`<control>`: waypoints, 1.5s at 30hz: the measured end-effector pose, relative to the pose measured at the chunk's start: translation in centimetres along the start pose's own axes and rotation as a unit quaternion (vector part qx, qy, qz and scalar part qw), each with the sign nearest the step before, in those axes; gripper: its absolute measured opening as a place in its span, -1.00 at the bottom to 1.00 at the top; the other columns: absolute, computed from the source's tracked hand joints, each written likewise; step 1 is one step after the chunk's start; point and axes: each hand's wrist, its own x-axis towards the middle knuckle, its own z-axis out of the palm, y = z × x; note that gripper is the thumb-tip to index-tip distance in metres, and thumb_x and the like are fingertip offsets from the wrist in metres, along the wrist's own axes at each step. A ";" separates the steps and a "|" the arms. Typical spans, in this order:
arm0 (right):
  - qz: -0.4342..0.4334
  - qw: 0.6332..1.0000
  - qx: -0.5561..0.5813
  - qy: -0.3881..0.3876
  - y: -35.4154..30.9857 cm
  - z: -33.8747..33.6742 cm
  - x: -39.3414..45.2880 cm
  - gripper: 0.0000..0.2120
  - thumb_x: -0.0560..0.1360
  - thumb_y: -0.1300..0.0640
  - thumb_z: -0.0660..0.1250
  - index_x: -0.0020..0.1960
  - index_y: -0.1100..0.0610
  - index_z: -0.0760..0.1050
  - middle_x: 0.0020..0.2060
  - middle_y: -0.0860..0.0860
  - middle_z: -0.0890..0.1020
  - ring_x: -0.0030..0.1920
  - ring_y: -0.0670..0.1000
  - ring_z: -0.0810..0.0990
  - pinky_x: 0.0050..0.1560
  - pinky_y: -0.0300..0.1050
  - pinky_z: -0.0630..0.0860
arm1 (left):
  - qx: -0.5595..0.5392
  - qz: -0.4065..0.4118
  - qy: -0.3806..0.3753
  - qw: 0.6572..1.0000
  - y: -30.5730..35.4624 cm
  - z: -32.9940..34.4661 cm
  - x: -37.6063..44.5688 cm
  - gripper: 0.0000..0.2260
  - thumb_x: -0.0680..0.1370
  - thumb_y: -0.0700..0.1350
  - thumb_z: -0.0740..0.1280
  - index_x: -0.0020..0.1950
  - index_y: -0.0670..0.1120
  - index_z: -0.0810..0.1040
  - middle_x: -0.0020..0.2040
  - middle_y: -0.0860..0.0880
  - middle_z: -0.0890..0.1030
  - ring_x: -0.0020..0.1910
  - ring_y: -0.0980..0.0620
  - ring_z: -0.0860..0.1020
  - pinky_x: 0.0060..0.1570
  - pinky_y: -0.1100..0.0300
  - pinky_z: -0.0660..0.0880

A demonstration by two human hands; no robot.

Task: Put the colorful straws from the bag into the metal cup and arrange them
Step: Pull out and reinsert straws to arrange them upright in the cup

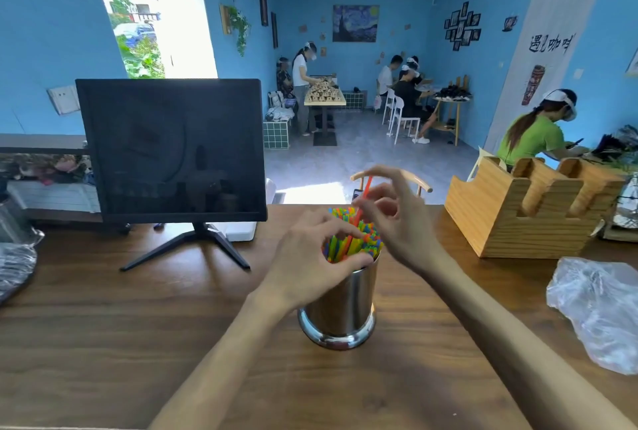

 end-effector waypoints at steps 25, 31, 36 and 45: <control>0.083 0.976 0.156 -0.130 -0.4 -2.5 -1.4 -0.72 0.65 -0.10 0.25 -0.07 0.00 0.66 -0.23 0.04 0.66 -0.13 -0.09 0.60 0.02 -0.29 0.48 | -0.285 -0.031 0.277 0.917 0.7 -4.2 4.2 -0.91 0.51 -0.04 0.53 -0.10 0.18 0.73 -0.21 0.11 0.70 -0.28 0.12 0.58 -0.24 0.24 0.50; 0.141 0.936 0.322 -0.013 1.2 -5.0 1.5 -0.55 0.22 -0.21 0.68 -0.07 0.07 0.74 -0.22 0.09 0.73 -0.18 0.01 0.71 -0.21 -0.24 0.57 | -0.247 -0.149 0.101 0.952 -2.9 -3.0 2.6 -0.90 0.42 -0.19 0.59 -0.12 -0.02 0.74 -0.24 0.04 0.72 -0.28 0.14 0.61 -0.22 0.22 0.57; 0.096 0.964 0.247 0.033 0.6 -3.4 2.4 -0.78 0.44 -0.16 0.54 -0.02 -0.05 0.71 -0.08 0.01 0.73 0.00 0.06 0.74 0.00 -0.11 0.66 | -0.115 -0.094 -0.043 0.988 -3.7 -0.5 1.4 -0.78 0.43 -0.04 0.60 -0.20 0.31 0.71 -0.12 0.32 0.68 -0.04 0.27 0.62 -0.07 0.36 0.51; 0.053 0.987 -0.137 -0.069 2.4 0.3 -1.2 -0.89 0.60 0.11 0.42 0.06 0.11 0.68 -0.02 -0.05 0.71 0.02 -0.09 0.64 0.10 -0.01 0.59 | -0.163 -0.184 0.076 0.966 -6.7 0.2 1.7 -0.83 0.58 -0.04 0.46 -0.03 0.28 0.68 -0.02 0.21 0.62 0.02 0.07 0.57 -0.02 0.16 0.55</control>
